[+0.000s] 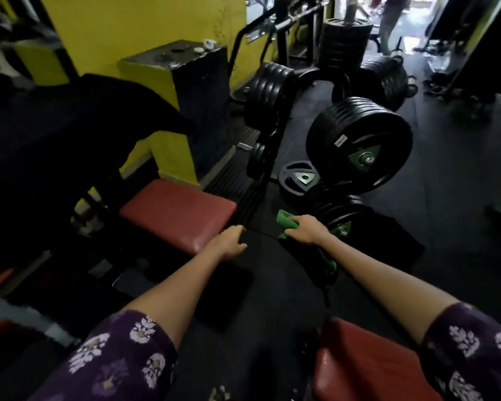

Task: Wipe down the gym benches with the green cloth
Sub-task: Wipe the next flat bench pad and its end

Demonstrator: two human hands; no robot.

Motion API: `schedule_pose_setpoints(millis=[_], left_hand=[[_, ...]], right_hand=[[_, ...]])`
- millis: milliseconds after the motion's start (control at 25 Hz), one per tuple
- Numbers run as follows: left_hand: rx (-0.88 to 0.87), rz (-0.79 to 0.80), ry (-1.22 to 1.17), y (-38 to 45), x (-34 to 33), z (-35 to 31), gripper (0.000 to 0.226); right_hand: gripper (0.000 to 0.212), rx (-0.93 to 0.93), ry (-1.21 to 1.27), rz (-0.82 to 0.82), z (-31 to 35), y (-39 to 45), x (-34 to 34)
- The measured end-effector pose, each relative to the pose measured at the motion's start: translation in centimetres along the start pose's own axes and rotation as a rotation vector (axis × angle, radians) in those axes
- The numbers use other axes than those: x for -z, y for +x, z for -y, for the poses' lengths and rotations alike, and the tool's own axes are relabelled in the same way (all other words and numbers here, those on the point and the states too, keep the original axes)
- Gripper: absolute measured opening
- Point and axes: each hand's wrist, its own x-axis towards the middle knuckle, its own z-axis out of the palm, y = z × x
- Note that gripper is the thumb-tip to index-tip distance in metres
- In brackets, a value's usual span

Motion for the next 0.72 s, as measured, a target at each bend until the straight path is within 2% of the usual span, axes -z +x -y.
schedule_pose_setpoints(millis=[120, 280, 440, 720], left_hand=[[-0.075, 0.051, 0.054, 4.0, 3.3, 1.7, 0.049], [-0.221, 0.124, 0.106, 8.1, 4.9, 0.2, 0.049], [-0.365, 0.195, 0.122, 12.2, 4.8, -4.1, 0.051], [-0.606, 0.318, 0.225, 21.0, 2.9, -13.1, 0.049]], right_hand=[[0.059, -0.125, 0.053, -0.029, 1.6, 2.0, 0.3], [0.059, -0.241, 0.106, -0.077, 1.2, 2.4, 1.2], [0.059, -0.414, 0.154, -0.164, -2.7, 2.4, 3.2], [0.058, -0.674, 0.252, -0.226, -11.4, 2.7, 4.8]])
